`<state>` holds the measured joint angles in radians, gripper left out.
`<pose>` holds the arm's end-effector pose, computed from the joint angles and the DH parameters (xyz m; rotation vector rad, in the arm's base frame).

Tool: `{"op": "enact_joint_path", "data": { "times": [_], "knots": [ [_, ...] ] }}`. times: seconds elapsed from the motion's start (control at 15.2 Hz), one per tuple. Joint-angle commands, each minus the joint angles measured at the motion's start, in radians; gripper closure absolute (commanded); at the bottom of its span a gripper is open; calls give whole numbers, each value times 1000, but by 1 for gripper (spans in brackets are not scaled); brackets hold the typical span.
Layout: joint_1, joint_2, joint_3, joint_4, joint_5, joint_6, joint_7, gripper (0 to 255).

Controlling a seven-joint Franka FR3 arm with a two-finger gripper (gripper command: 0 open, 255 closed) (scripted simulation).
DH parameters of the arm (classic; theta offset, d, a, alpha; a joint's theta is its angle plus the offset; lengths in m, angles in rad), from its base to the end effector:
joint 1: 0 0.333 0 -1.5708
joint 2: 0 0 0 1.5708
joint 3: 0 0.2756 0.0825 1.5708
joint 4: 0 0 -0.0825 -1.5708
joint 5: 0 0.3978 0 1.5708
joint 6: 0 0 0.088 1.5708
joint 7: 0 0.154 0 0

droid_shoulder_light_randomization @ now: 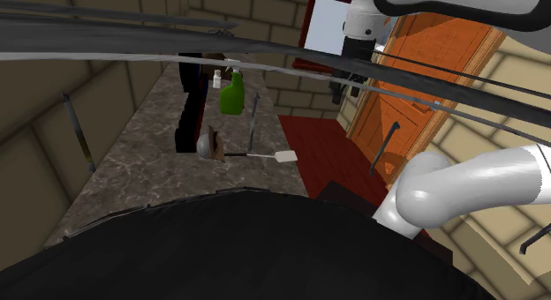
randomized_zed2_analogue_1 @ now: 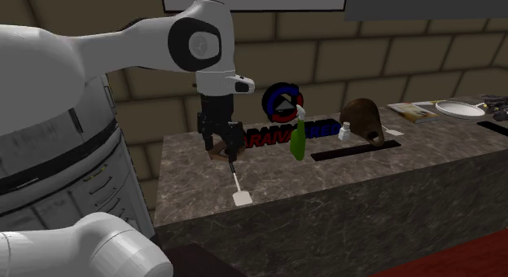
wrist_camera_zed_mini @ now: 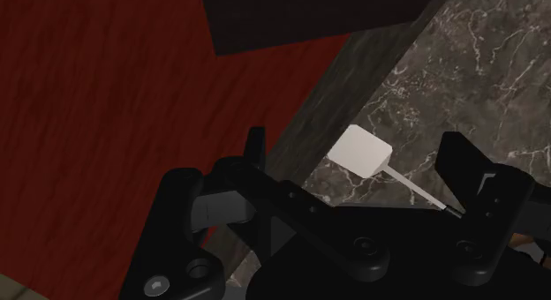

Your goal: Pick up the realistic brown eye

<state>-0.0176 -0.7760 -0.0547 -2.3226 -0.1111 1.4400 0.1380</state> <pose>0.3308 -0.0441 0.5170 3.0451 -0.3073 -0.1599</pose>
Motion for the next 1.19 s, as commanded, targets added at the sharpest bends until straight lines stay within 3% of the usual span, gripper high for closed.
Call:
{"op": "enact_joint_path", "data": {
  "times": [0.0,0.59,1.12],
  "knots": [
    [0,0,0,0,0,0,0,0],
    [49,205,93,-15,107,220,141,0],
    [86,444,169,59,167,395,247,0]
  ]
}}
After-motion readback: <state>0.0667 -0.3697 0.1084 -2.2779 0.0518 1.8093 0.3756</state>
